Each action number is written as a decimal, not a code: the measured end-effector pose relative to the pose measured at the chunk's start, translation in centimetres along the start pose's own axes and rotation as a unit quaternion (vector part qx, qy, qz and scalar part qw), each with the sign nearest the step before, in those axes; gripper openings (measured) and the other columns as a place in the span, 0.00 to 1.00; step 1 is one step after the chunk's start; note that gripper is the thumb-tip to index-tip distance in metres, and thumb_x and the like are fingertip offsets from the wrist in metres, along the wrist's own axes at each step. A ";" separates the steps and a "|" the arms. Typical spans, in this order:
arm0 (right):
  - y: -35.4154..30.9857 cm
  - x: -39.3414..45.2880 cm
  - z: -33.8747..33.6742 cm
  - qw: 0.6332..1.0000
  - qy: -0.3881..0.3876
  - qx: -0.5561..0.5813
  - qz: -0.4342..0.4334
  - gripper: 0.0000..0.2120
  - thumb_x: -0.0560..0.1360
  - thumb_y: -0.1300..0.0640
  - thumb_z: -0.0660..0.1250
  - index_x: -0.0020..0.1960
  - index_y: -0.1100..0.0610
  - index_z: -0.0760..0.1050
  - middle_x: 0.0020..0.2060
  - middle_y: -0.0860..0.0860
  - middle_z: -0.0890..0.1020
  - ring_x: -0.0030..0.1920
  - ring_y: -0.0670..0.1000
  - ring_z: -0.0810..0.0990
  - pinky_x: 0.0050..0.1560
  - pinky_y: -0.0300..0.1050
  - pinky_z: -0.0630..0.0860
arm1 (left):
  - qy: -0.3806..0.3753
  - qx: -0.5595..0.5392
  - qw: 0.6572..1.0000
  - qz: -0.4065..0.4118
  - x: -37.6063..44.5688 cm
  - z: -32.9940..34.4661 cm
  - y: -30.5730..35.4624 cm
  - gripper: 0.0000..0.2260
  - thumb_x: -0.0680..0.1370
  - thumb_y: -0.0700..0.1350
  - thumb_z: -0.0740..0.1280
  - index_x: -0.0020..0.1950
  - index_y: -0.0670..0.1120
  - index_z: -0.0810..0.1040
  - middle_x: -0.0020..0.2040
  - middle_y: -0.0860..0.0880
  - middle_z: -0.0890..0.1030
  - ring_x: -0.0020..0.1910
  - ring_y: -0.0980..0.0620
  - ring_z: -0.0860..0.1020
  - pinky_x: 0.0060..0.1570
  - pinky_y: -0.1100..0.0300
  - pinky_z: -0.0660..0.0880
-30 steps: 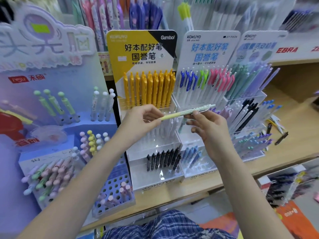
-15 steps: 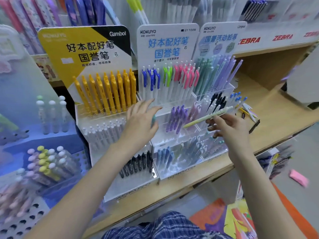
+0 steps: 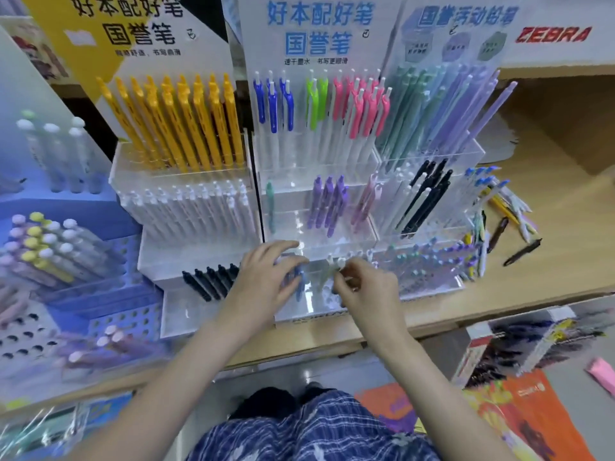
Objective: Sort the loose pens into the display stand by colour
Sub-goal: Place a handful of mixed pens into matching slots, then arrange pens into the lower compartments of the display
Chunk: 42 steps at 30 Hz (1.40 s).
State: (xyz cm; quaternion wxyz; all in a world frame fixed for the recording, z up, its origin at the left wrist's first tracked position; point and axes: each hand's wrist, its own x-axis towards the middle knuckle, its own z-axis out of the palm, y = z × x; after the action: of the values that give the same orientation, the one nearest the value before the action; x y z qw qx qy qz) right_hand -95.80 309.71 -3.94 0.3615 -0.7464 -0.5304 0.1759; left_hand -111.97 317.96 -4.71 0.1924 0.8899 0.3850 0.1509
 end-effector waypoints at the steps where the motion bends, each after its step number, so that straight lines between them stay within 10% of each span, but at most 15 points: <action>1: 0.4 -0.2 0.8 1.000 -0.002 0.003 -0.010 0.04 0.75 0.61 0.66 0.41 0.60 0.74 0.32 0.56 0.82 0.32 0.54 0.81 0.36 0.49 0.77 | 0.006 -0.004 1.000 -0.008 0.0 0.1 0.1 0.12 0.76 0.50 0.62 0.56 0.49 0.80 0.62 0.48 0.76 0.61 0.45 0.71 0.58 0.52 0.62; 19: 0.1 -0.7 2.3 0.987 0.116 -0.111 -0.029 0.09 0.73 0.58 0.65 0.37 0.62 0.75 0.25 0.54 0.78 0.24 0.55 0.75 0.25 0.43 0.69 | 0.026 -0.056 0.998 0.007 -0.3 0.0 -0.5 0.12 0.75 0.43 0.68 0.59 0.48 0.78 0.65 0.50 0.73 0.65 0.47 0.67 0.64 0.56 0.55; 33: -1.2 0.5 6.1 0.978 0.041 -0.197 0.046 0.12 0.78 0.58 0.60 0.47 0.67 0.75 0.37 0.65 0.81 0.38 0.65 0.80 0.35 0.47 0.64 | 0.017 -0.053 0.998 0.025 -0.5 -0.3 -0.9 0.17 0.74 0.38 0.67 0.62 0.49 0.77 0.66 0.50 0.72 0.67 0.48 0.65 0.64 0.58 0.52; 42: -0.5 -0.1 1.2 0.980 -0.033 -0.186 0.057 0.16 0.77 0.45 0.62 0.49 0.59 0.77 0.40 0.53 0.82 0.40 0.54 0.81 0.40 0.47 0.76 | 0.007 -0.058 0.998 -0.009 -0.3 -0.7 0.1 0.15 0.77 0.38 0.64 0.63 0.48 0.76 0.65 0.50 0.72 0.66 0.49 0.66 0.66 0.55 0.58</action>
State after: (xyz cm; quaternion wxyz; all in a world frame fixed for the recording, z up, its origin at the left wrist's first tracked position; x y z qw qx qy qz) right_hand -96.94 310.12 -4.44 0.1881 -0.8234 -0.5220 0.1191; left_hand -112.41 317.86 -4.05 0.2423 0.8727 0.3849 0.1776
